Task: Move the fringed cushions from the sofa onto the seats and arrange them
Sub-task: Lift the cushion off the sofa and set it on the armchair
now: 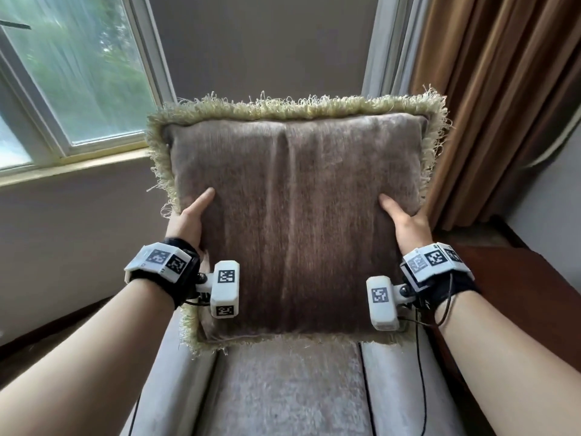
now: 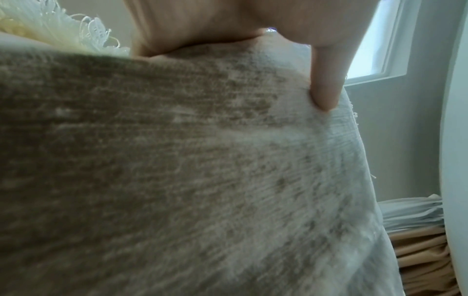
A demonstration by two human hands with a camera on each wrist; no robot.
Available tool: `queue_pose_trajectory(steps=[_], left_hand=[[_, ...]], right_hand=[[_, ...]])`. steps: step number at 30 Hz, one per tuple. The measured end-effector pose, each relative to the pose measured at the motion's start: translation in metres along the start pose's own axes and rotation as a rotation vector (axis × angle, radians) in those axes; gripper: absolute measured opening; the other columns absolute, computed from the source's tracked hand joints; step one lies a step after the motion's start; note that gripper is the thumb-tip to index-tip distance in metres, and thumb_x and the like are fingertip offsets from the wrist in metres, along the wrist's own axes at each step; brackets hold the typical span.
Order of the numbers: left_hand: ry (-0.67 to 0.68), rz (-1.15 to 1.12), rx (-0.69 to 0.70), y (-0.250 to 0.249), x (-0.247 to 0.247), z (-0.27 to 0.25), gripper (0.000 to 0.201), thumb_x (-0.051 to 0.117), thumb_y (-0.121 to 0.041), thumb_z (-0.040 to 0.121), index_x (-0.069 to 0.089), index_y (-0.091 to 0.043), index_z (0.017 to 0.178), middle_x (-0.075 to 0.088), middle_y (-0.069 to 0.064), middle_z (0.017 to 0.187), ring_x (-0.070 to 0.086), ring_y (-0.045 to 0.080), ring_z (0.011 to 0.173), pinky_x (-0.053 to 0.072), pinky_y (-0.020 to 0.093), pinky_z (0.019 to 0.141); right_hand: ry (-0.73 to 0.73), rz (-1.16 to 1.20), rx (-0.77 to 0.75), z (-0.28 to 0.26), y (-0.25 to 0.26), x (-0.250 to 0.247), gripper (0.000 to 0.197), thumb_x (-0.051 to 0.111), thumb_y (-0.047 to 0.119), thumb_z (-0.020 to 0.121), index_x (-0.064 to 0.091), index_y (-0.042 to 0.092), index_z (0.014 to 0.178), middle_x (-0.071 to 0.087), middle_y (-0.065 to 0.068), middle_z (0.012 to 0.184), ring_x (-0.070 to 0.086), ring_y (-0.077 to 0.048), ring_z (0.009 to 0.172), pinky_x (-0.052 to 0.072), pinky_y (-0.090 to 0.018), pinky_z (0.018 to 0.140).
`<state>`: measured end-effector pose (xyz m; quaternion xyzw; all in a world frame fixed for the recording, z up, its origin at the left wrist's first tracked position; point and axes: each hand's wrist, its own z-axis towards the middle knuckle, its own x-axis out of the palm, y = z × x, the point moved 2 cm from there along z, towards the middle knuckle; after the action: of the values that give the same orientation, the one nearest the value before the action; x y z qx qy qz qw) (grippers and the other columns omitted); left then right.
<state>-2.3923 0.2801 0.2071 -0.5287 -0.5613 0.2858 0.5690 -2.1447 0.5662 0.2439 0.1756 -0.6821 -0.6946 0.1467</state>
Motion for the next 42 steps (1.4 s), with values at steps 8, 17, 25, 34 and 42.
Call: queue_pose_trajectory(steps=[8, 17, 25, 34, 42], left_hand=[[-0.031, 0.101, -0.175, 0.053, -0.003, 0.104, 0.108, 0.101, -0.066, 0.036, 0.072, -0.02, 0.129, 0.082, 0.007, 0.116, 0.079, 0.033, 0.107, 0.062, 0.053, 0.092], [-0.053, 0.247, -0.347, 0.128, 0.002, 0.117, 0.118, 0.095, -0.079, 0.031, 0.071, -0.024, 0.132, 0.082, 0.001, 0.114, 0.078, 0.028, 0.11, 0.054, 0.048, 0.107], [-0.112, 0.42, -0.368, 0.178, -0.016, 0.12, 0.096, 0.096, -0.067, 0.04, 0.074, -0.023, 0.122, 0.083, 0.007, 0.111, 0.079, 0.033, 0.103, 0.058, 0.054, 0.101], [-0.023, 0.517, -0.542, 0.219, -0.038, 0.148, 0.142, 0.09, -0.082, 0.037, 0.043, -0.025, 0.159, 0.049, 0.01, 0.16, 0.048, 0.039, 0.145, 0.043, 0.065, 0.113], [-0.135, 0.42, -0.524, 0.263, -0.066, 0.187, 0.135, 0.09, -0.068, 0.038, 0.047, -0.016, 0.155, 0.066, 0.008, 0.138, 0.061, 0.033, 0.126, 0.049, 0.056, 0.098]], right_hand=[[-0.126, -0.049, 0.153, 0.023, -0.046, 0.022, 0.074, 0.075, 0.051, 0.075, 0.054, 0.009, 0.131, 0.061, 0.002, 0.121, 0.057, -0.016, 0.109, 0.04, -0.026, 0.102], [-0.116, -0.127, 0.322, 0.06, -0.12, 0.019, 0.084, 0.076, 0.062, 0.066, 0.055, 0.011, 0.129, 0.063, 0.0, 0.121, 0.058, -0.02, 0.112, 0.041, -0.03, 0.101], [-0.014, -0.224, 0.532, 0.075, -0.19, 0.034, 0.086, 0.07, 0.062, 0.074, 0.047, 0.01, 0.137, 0.055, -0.001, 0.127, 0.05, -0.023, 0.123, 0.033, -0.028, 0.097], [0.018, -0.29, 0.618, 0.089, -0.253, 0.074, 0.088, 0.073, 0.059, 0.073, 0.04, 0.011, 0.139, 0.053, -0.006, 0.136, 0.049, -0.026, 0.125, 0.034, -0.031, 0.099], [0.084, -0.42, 0.709, 0.1, -0.305, 0.116, 0.108, 0.069, 0.077, 0.06, 0.037, 0.015, 0.142, 0.051, -0.005, 0.141, 0.047, -0.028, 0.129, 0.032, -0.042, 0.11]])
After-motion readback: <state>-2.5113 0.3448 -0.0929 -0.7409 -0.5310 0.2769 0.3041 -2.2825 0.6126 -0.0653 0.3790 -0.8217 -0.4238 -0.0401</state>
